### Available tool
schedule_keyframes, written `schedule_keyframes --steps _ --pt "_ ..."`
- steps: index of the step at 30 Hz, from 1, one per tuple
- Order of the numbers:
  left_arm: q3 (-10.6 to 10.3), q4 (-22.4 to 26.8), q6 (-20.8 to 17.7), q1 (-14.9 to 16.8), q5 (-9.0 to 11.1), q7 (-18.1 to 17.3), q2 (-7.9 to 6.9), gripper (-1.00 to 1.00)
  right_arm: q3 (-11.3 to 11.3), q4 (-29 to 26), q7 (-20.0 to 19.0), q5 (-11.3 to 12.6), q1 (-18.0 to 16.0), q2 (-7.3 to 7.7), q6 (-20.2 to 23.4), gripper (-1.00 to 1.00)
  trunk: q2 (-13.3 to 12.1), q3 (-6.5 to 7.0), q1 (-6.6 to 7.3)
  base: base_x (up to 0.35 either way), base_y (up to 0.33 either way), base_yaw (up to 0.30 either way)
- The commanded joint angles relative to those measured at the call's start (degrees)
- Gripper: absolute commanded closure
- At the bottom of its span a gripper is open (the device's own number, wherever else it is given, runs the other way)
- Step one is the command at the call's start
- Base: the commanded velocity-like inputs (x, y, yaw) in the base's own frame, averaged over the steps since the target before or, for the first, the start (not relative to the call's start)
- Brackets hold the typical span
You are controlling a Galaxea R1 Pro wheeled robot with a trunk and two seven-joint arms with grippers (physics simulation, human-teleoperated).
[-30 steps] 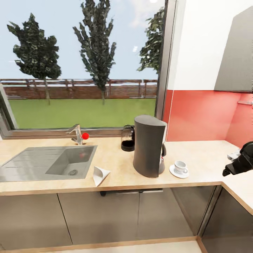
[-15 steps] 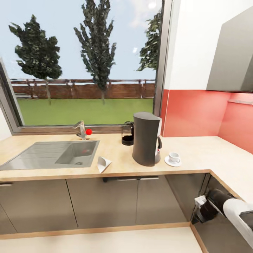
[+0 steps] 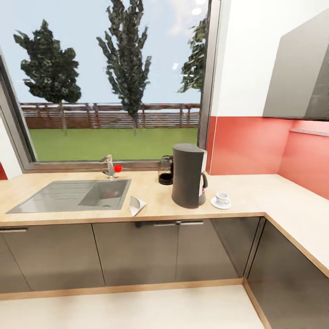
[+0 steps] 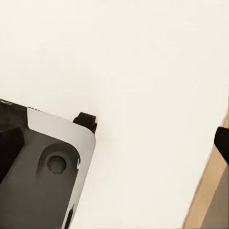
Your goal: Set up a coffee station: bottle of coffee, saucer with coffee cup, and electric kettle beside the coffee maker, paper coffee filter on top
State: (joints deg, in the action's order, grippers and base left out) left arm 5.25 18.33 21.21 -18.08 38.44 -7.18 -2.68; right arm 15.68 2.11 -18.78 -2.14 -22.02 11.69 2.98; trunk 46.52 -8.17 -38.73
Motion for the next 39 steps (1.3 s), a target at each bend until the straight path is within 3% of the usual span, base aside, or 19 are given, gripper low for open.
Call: schedule_keyframes --steps 1,6,7,11,15,20,22,30,39 --pt "0.19 0.64 -0.1 -0.02 0.59 -0.55 -0.03 -1.0 -0.1 0.03 0.28 1.56 1.91 -0.19 -1.99 -1.0 0.06 -0.06 -0.01 -0.009 0.0 0.0" --pt "0.12 2.93 -0.25 -0.03 -0.07 -0.57 -0.49 -1.0 -0.12 0.01 2.13 3.36 4.85 -0.83 -5.33 -1.0 0.06 -0.06 -0.01 0.001 0.003 0.0" --pt "0.18 3.37 -0.39 0.0 -3.17 -0.5 -0.44 -1.0 -0.12 -0.03 5.26 4.25 5.13 -0.66 -9.83 -1.0 0.06 -0.06 -0.01 0.179 0.194 0.0" --pt "0.22 4.0 -0.58 0.0 -5.58 -0.47 -0.23 -1.0 -0.12 0.0 11.05 6.06 6.39 -0.55 -14.62 -1.0 0.06 -0.06 -0.01 0.208 0.242 0.0" --pt "0.21 3.59 -0.56 0.0 -5.94 -0.47 -0.18 -1.0 -0.15 0.01 12.71 7.23 8.01 -0.87 -15.65 -1.0 0.06 -0.06 -0.01 0.217 0.28 0.0" --pt "0.21 2.78 -0.23 -0.02 -6.81 -0.47 -0.02 -1.0 -0.19 -0.06 18.84 15.74 9.45 -0.65 -18.04 -1.0 0.06 -0.06 -0.01 0.152 0.307 0.0" --pt "0.22 1.8 -0.19 -0.02 -6.94 -0.5 0.01 -1.0 -0.18 -0.07 19.24 16.61 9.49 -0.63 -18.23 -1.0 0.06 -0.06 -0.01 0.045 0.332 0.0" --pt "0.23 0.13 -0.09 -0.01 -7.23 -0.74 0.12 -1.0 -0.12 0.0 19.64 17.6 9.68 -2.48 -18.52 -1.0 0.06 -0.06 -0.01 0.008 0.339 0.0" --pt "0.24 -0.21 0.64 0.01 -7.23 -1.07 0.4 -1.0 -0.12 0.0 19.65 17.61 9.83 -2.55 -18.6 -1.0 0.06 -0.06 -0.01 0.021 0.343 0.0"
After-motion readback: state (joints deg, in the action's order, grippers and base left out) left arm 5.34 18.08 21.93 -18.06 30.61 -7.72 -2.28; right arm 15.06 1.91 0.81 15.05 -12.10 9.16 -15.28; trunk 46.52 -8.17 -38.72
